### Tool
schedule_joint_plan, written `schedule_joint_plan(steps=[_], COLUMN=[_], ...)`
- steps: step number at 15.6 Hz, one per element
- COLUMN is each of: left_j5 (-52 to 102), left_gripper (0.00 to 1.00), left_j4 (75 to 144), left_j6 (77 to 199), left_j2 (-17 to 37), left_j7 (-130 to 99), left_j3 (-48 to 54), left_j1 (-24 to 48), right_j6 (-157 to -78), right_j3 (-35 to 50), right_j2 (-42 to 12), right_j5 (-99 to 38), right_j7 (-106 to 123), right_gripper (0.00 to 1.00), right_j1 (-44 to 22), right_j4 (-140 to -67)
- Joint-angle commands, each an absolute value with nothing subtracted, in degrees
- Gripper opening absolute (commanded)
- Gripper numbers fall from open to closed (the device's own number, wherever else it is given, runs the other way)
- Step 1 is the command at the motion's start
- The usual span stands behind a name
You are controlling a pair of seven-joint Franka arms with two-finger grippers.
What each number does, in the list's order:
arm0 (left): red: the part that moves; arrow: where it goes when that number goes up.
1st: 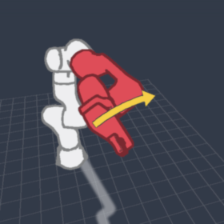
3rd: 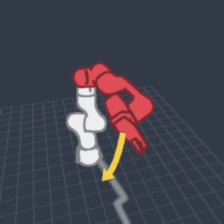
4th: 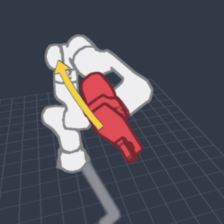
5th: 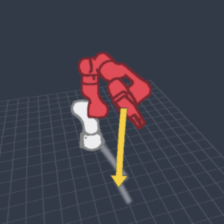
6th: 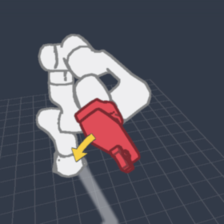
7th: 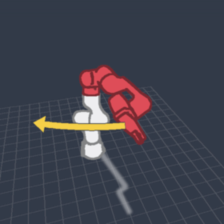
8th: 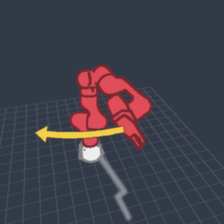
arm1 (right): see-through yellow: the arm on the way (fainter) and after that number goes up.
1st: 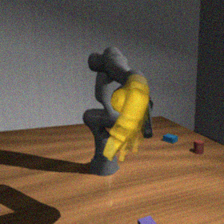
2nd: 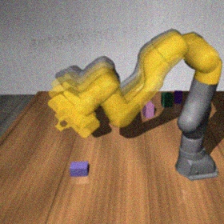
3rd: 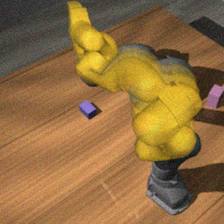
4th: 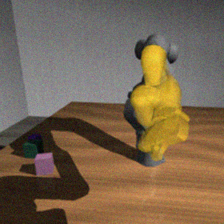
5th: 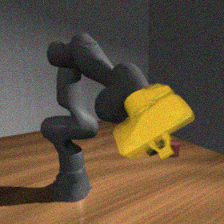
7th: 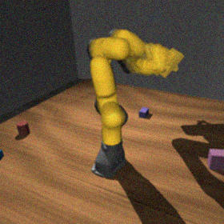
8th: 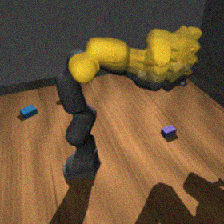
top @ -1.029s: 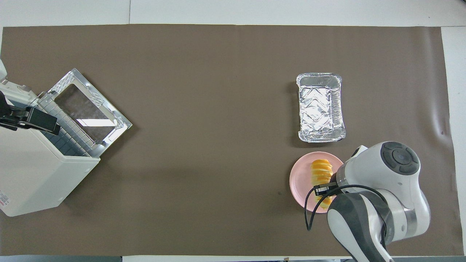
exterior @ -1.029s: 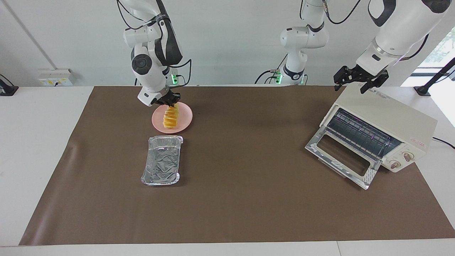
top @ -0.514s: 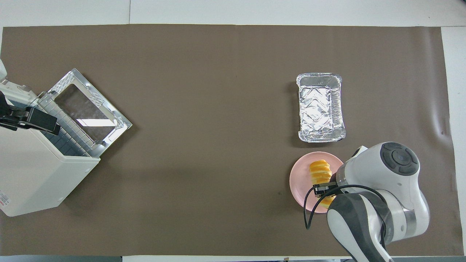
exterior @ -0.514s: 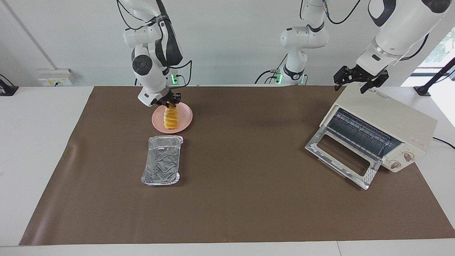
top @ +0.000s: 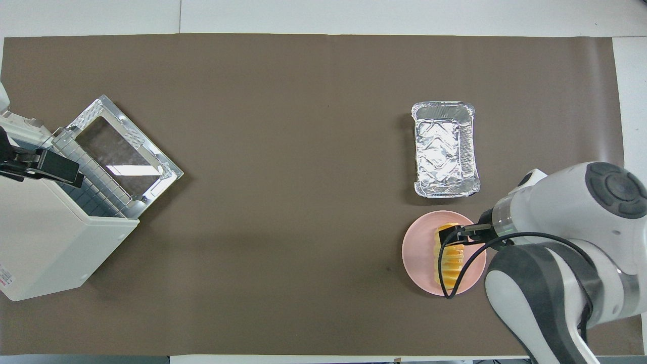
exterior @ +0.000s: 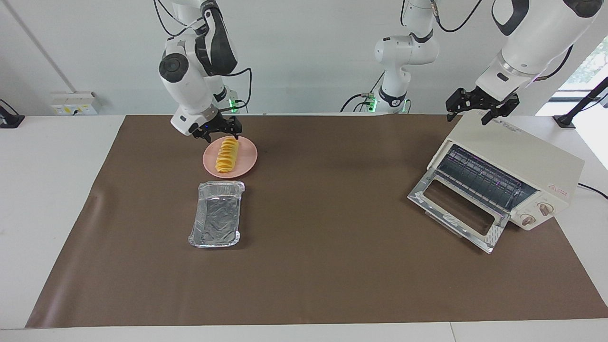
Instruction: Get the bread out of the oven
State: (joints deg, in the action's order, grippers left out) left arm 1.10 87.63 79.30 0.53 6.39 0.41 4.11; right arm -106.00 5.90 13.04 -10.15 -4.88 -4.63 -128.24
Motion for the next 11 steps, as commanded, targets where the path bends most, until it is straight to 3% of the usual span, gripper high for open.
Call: schedule_joint_plan(steps=[1,6,11], left_j5=[0.3,0.3,0.3], left_gripper=[1.00,1.00,1.00], left_j4=[87.5,87.5,87.5], left_j6=[79.0,79.0,79.0], left_j2=[0.0,0.0,0.0], left_j7=[6.9,6.9,6.9], left_j3=[0.5,0.6,0.6], left_j1=[3.9,3.8,3.9], right_j6=[-100.0,-94.3,-91.8], right_j3=[6.2,6.1,5.9], right_j2=[11.7,5.3,3.0], right_j5=[-8.5,-0.4,0.2], right_j7=[-4.9,-4.5,-4.3], right_gripper=[1.00,1.00,1.00], right_j1=[-2.1,-0.5,1.0], right_j4=[-117.4,-100.4,-98.0])
